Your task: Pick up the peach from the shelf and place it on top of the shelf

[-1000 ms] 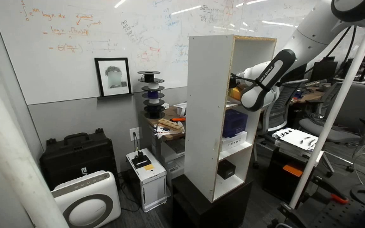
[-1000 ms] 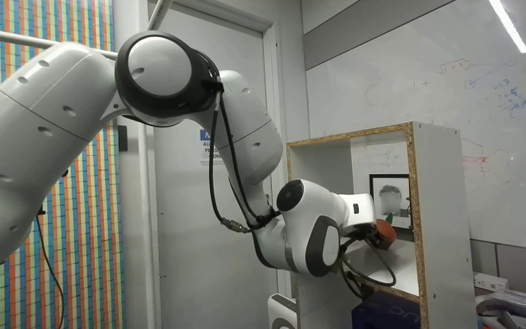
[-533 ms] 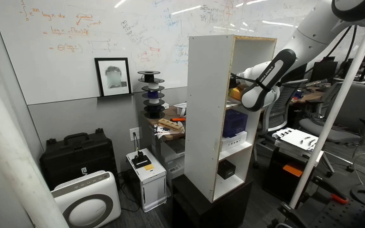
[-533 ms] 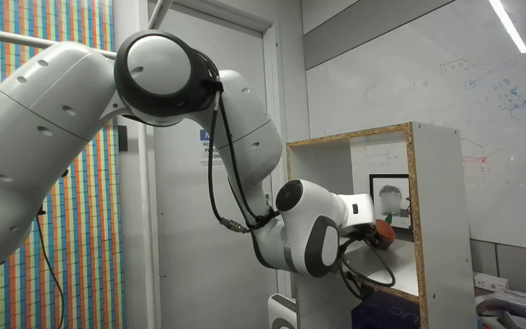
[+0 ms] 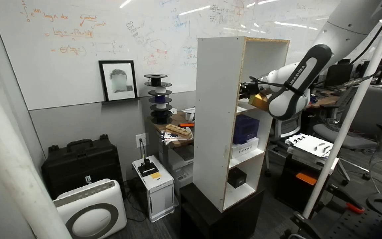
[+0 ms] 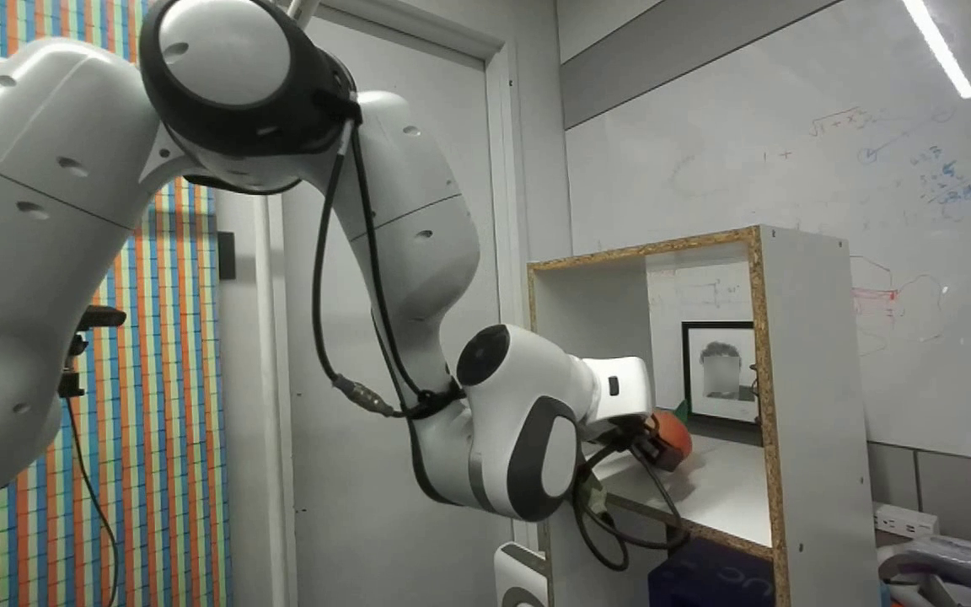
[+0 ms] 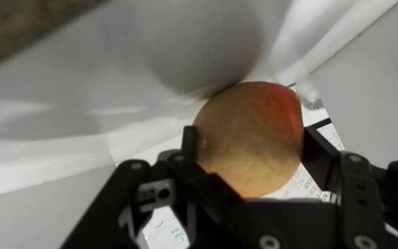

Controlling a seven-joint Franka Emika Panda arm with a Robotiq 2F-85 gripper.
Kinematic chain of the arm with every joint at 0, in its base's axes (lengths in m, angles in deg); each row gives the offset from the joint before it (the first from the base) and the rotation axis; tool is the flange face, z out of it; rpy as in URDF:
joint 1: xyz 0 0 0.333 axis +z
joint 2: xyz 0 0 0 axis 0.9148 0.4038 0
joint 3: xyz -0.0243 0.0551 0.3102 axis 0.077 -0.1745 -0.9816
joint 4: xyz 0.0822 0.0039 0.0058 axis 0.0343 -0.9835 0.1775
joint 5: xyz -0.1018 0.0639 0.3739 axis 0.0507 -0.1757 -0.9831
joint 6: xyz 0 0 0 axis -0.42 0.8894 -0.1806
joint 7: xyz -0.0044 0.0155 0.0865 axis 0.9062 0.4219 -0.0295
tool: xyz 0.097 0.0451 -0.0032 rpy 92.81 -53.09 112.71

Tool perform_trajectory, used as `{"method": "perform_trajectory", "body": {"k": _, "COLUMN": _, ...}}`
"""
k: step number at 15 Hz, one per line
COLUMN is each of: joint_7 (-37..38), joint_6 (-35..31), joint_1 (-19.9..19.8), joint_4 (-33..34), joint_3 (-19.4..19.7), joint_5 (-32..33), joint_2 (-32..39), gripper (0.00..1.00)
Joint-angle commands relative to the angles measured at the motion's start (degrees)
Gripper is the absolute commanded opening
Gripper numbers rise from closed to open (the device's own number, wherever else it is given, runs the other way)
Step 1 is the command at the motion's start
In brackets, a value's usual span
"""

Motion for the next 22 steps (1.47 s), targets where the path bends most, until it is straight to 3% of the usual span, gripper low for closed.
{"method": "perform_trajectory", "body": {"k": 1, "joint_7": 2.2, "joint_6": 0.0, "joint_1": -2.5, "joint_4": -12.1, "joint_3": -0.1, "joint_5": 3.8, "joint_2": -10.1, "gripper": 0.48}}
{"method": "perform_trajectory", "body": {"k": 5, "joint_7": 5.7, "joint_6": 3.0, "joint_1": -5.7, "joint_4": -21.1, "joint_3": 0.2, "joint_5": 9.9, "joint_2": -18.7, "gripper": 0.48}}
{"method": "perform_trajectory", "body": {"k": 10, "joint_7": 16.6, "joint_6": 8.1, "joint_1": -10.3, "joint_4": -28.4, "joint_3": 0.5, "joint_5": 23.9, "joint_2": -31.5, "gripper": 0.48}}
{"method": "perform_trajectory", "body": {"k": 13, "joint_7": 30.3, "joint_6": 12.8, "joint_1": -11.0, "joint_4": -30.5, "joint_3": 1.8, "joint_5": 38.8, "joint_2": -36.9, "gripper": 0.48}}
{"method": "perform_trajectory", "body": {"k": 15, "joint_7": 39.6, "joint_6": 14.7, "joint_1": -9.1, "joint_4": -28.6, "joint_3": 4.4, "joint_5": 49.0, "joint_2": -34.7, "gripper": 0.48}}
{"method": "perform_trajectory", "body": {"k": 22, "joint_7": 72.1, "joint_6": 10.7, "joint_1": -11.7, "joint_4": -26.9, "joint_3": 5.6, "joint_5": 84.6, "joint_2": -34.0, "gripper": 0.48}}
